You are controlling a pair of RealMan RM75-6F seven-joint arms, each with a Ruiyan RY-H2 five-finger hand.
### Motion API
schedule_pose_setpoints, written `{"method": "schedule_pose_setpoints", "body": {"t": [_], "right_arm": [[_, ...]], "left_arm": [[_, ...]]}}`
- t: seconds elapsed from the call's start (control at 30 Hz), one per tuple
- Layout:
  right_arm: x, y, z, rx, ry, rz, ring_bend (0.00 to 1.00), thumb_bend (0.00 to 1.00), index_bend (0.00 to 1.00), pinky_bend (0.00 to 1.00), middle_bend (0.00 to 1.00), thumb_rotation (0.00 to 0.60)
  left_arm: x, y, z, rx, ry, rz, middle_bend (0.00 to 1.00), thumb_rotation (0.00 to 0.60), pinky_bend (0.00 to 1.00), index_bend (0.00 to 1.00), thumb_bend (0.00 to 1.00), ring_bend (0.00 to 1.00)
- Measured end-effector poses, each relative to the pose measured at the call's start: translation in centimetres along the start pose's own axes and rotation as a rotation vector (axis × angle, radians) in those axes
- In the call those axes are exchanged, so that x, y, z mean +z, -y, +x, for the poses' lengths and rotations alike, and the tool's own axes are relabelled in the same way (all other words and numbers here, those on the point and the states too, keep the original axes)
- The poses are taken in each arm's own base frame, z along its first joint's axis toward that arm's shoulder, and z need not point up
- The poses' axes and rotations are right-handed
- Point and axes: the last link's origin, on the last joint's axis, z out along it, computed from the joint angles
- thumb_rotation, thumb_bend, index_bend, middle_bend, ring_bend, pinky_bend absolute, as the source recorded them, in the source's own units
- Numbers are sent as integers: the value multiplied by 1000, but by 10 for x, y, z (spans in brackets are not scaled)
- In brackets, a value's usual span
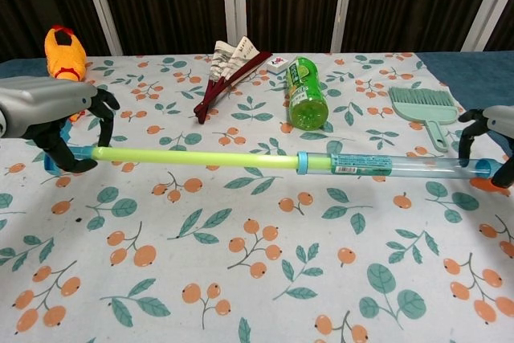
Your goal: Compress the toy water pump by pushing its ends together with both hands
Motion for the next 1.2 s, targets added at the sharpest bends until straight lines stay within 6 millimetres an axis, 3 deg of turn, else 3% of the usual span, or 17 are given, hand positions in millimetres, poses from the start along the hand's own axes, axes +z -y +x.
{"method": "schedule_pose_setpoints", "body": {"t": [0.5,1.2], "right_arm": [[-8,26,11,23,-16,65,0,418,661,0,69,600],[-19,65,10,20,-12,137,0,419,670,0,71,600]], "left_arm": [[-3,-24,8,-21,-24,-25,87,600,20,603,485,0],[4,-34,8,-55,-37,-15,88,600,20,606,485,0]]}}
